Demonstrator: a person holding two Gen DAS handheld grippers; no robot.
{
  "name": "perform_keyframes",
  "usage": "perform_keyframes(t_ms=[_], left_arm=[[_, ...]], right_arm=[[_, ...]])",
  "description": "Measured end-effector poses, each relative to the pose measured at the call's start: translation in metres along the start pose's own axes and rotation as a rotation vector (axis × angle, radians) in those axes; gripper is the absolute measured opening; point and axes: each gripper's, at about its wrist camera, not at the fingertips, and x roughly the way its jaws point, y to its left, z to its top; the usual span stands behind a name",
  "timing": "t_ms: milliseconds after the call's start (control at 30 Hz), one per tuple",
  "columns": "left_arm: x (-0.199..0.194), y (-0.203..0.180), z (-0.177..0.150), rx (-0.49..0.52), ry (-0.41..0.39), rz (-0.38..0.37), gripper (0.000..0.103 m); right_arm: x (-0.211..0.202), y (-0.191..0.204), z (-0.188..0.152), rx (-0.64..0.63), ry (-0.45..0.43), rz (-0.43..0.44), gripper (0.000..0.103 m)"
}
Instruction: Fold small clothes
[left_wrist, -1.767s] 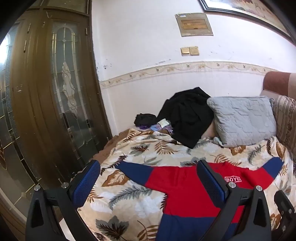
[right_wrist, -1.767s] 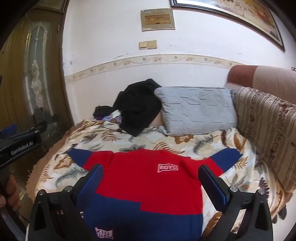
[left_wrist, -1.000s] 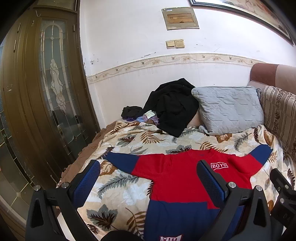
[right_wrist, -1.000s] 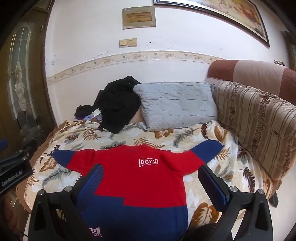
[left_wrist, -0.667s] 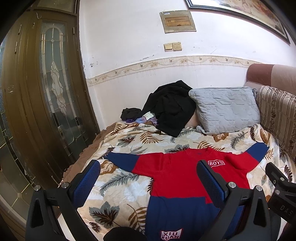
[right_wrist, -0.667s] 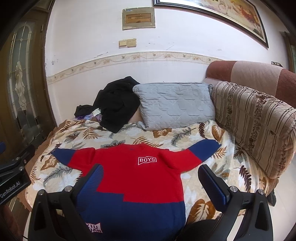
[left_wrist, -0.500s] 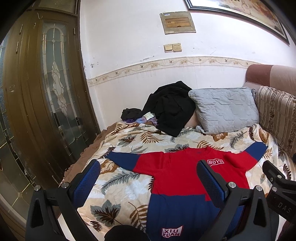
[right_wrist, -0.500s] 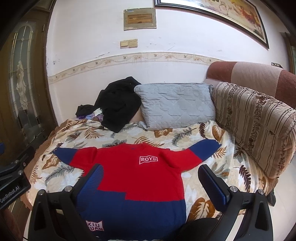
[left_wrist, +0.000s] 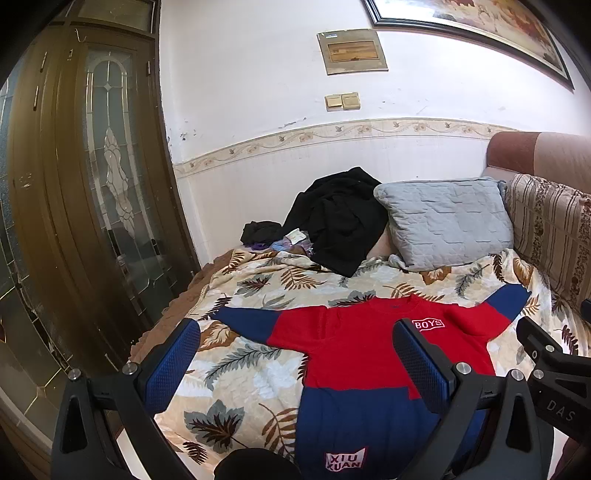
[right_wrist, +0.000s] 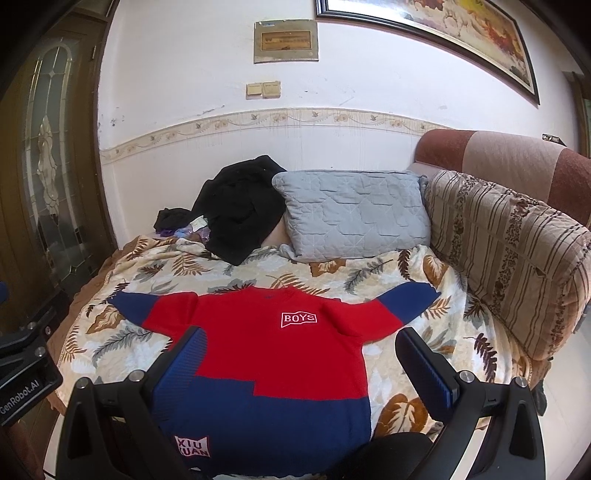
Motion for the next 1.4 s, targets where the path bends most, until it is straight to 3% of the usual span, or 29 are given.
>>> perform_keyframes(t_ms=[933, 1200, 1367, 1400], left_arm=[[0.011, -0.001, -0.003, 0.001, 0.027, 0.002, 0.103], [0.033, -0.012, -0.007, 0.023, 0.069, -0.019, 0.103], [0.064, -0.018, -0.013, 0.026, 0.120, -0.047, 0.103], [0.079, -0.019, -0.016, 0.021, 0.149, -0.080, 0.103]], right_arm=[[0.012, 0.008, -0.003, -0.021, 0.033, 0.006, 0.103], [0.033, -0.003, -0.005, 0.004, 0.065, -0.014, 0.103], [0.062, -0.014, -0.010, 0.026, 0.100, -0.024, 0.103], [0.076, -0.022, -0.012, 0.038, 0.112, -0.010, 0.103]])
